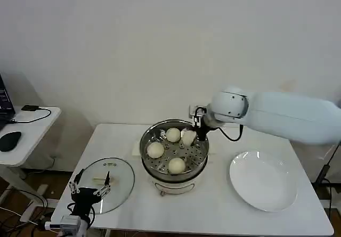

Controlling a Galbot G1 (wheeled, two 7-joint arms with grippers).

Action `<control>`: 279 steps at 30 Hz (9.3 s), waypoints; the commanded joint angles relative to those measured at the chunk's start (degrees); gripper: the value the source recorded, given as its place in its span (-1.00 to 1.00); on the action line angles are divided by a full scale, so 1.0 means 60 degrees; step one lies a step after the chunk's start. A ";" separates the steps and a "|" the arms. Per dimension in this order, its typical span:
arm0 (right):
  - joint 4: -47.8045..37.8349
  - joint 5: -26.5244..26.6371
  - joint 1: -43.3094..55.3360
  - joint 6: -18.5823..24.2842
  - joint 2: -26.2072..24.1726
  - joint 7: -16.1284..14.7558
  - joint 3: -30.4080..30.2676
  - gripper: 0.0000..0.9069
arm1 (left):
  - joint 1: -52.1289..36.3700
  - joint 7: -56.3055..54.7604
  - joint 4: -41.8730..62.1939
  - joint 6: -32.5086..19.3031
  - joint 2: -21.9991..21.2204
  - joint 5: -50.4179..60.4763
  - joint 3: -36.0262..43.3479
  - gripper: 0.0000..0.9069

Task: Take steamed baozi put them in steamer then cover it.

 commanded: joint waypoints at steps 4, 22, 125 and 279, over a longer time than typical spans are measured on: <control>-0.1298 -0.0490 -0.0811 -0.0137 0.0649 0.0097 0.0069 0.36 | 0.0004 -0.0004 -0.0004 -0.0016 0.0047 0.0012 -0.0071 1.00; -0.1677 -0.0923 -0.1484 -0.0123 0.1040 -0.0052 0.0284 0.36 | 0.0001 -0.0001 0.0067 -0.0041 0.0045 0.0007 -0.0122 1.00; 0.4391 -0.4278 -2.1480 0.7538 0.4377 0.3323 2.3287 1.00 | -0.1967 -0.0669 0.5127 -0.1991 0.1234 1.3737 0.0460 1.00; 0.3478 -0.6534 -2.1412 0.7941 0.5109 0.3492 2.1437 1.00 | -0.7278 0.4070 0.3637 0.4235 -0.1623 1.4684 0.7055 -1.00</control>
